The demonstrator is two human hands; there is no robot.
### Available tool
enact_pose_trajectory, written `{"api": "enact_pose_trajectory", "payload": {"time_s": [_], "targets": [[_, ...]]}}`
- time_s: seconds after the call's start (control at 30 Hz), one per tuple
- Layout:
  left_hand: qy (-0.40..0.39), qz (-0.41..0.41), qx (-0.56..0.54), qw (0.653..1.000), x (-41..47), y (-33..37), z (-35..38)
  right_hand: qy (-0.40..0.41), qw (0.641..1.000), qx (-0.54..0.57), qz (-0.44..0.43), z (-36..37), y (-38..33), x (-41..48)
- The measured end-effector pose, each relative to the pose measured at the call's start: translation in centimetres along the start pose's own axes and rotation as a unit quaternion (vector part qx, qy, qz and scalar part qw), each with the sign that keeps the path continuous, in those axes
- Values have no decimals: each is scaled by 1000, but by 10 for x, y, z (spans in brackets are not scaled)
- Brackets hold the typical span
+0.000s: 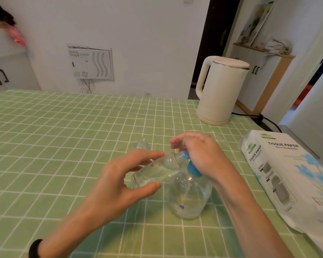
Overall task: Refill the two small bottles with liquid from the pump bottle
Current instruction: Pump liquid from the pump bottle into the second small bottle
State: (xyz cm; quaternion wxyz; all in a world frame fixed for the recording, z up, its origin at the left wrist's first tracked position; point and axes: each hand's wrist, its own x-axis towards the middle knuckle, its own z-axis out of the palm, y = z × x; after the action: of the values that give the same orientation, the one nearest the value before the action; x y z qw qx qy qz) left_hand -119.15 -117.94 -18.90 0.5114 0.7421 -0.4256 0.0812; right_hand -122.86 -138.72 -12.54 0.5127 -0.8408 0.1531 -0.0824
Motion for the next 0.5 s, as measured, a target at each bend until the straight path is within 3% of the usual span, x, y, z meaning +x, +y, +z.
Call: {"api": "enact_pose_trajectory", "payload": {"time_s": [0.27, 0.5], "targets": [[18, 24, 23, 999, 1, 1, 1, 18, 999, 7, -31, 0, -1, 3], [33, 29, 55, 998, -1, 5, 2, 6, 1000, 18, -6, 2, 3, -1]]}}
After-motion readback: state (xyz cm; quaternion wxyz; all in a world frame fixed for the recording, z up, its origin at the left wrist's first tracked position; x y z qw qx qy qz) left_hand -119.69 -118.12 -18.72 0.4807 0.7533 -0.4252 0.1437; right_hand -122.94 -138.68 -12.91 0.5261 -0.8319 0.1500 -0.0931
